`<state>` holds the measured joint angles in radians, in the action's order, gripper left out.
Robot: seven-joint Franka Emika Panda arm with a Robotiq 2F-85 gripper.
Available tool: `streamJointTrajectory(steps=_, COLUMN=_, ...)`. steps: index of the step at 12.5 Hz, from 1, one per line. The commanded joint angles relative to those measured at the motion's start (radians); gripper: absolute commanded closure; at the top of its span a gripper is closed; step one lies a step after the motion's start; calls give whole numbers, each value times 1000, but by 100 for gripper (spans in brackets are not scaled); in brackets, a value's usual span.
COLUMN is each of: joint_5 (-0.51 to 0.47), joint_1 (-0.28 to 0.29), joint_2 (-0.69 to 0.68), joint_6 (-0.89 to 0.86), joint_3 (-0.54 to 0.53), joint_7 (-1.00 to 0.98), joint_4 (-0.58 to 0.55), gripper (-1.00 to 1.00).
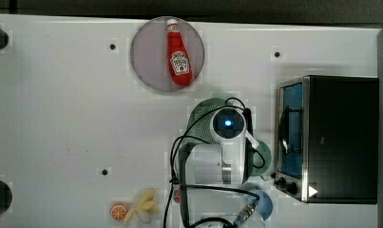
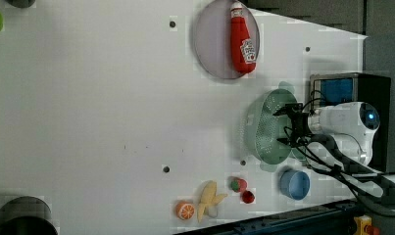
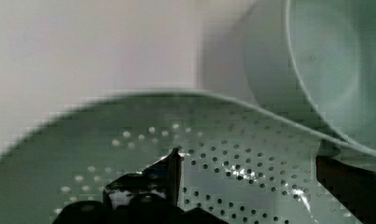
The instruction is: Drag strainer left to right.
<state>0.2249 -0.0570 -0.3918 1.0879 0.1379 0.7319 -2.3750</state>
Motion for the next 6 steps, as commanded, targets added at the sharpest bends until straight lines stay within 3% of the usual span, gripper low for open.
streamJointTrajectory(steps=1, joint_5=-21, joint_1=5, joint_2=66, joint_6=-13, joint_3=-24, joint_7=-111, joint_4=18, gripper=-100)
streamJointTrajectory(steps=4, joint_5=-22, joint_1=5, joint_2=195, joint_6=-47, joint_3=-69, joint_7=-464, joint_4=4, gripper=-100)
streamJointTrajectory(steps=6, joint_5=-30, joint_1=5, joint_2=301, joint_6=-115, joint_3=-79, joint_7=-581, joint_4=16, gripper=-100)
